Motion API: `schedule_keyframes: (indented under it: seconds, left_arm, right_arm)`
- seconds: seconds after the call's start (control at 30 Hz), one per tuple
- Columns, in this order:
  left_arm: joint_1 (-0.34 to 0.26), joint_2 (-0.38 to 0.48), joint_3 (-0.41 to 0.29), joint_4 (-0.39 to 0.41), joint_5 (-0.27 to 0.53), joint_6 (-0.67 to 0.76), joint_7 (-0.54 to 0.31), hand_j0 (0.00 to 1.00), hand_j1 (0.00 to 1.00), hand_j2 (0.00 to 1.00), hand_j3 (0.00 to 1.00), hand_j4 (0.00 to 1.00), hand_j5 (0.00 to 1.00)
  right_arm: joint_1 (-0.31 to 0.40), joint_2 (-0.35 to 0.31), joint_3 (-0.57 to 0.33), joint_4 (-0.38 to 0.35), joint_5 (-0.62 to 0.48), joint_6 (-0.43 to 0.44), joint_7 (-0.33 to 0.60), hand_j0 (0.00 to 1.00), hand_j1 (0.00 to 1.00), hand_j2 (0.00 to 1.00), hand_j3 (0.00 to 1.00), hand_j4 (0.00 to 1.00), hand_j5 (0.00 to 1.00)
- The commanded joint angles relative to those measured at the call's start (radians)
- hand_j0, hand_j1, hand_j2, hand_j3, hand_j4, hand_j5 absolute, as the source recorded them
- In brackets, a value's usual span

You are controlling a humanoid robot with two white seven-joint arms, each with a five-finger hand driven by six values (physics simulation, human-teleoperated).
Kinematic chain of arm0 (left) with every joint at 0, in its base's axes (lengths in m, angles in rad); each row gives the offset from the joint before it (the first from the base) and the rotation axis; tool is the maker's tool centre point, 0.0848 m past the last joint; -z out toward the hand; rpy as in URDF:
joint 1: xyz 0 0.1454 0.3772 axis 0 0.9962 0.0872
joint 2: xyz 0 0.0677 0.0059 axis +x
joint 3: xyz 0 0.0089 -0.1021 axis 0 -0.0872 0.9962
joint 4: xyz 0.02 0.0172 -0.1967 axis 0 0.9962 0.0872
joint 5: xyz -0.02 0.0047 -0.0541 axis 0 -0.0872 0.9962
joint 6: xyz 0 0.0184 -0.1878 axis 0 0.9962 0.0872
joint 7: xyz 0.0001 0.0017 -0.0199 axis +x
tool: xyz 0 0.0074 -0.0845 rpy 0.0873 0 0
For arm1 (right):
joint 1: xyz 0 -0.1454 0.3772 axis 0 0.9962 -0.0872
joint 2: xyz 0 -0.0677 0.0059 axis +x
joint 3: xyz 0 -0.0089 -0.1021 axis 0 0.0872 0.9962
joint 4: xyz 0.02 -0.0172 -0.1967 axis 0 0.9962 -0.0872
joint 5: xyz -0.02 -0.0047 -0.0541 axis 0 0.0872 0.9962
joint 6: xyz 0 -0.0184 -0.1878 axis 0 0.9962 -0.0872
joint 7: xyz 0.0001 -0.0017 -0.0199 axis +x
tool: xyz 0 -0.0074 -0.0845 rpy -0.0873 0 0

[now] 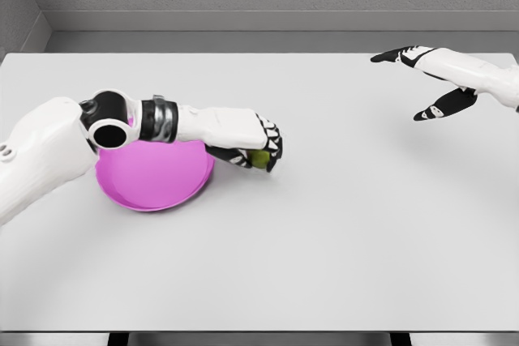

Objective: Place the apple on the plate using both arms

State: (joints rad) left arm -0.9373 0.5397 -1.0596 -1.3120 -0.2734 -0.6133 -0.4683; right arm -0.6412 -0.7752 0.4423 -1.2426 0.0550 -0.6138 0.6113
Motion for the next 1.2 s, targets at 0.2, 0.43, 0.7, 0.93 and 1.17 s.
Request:
schedule_keyframes:
  seconds: [0.2,0.43,0.7,0.93,1.17]
  left_arm:
    - [0.035,0.261,0.09,0.011,0.092,0.002,-0.003,0.42,0.42,0.42,0.42,0.42,0.42]
    - [0.064,0.284,0.087,0.011,0.092,0.002,-0.003,0.6,0.6,0.6,0.6,0.6,0.6]
    - [0.071,0.301,0.157,0.048,0.117,0.002,0.005,1.0,1.0,1.0,1.0,1.0,1.0]
    - [0.061,0.278,0.336,0.52,0.165,0.002,0.005,1.0,1.0,1.0,1.0,1.0,1.0]
    - [0.067,0.256,0.332,0.519,0.16,0.002,0.003,1.0,1.0,1.0,1.0,1.0,1.0]
  right_arm:
    - [-0.003,-0.001,-0.001,0.0,-0.007,0.003,0.0,1.0,1.0,1.0,1.0,1.0,1.0]
    - [-0.002,0.001,-0.001,-0.001,-0.007,0.003,0.0,1.0,1.0,1.0,1.0,1.0,1.0]
    - [0.0,-0.003,-0.001,0.0,-0.007,0.003,0.0,1.0,1.0,1.0,1.0,1.0,1.0]
    - [0.005,-0.003,-0.001,-0.001,-0.007,0.003,0.0,1.0,1.0,1.0,1.0,1.0,1.0]
    - [0.005,-0.003,-0.001,0.0,-0.007,0.003,0.0,1.0,1.0,1.0,1.0,1.0,1.0]
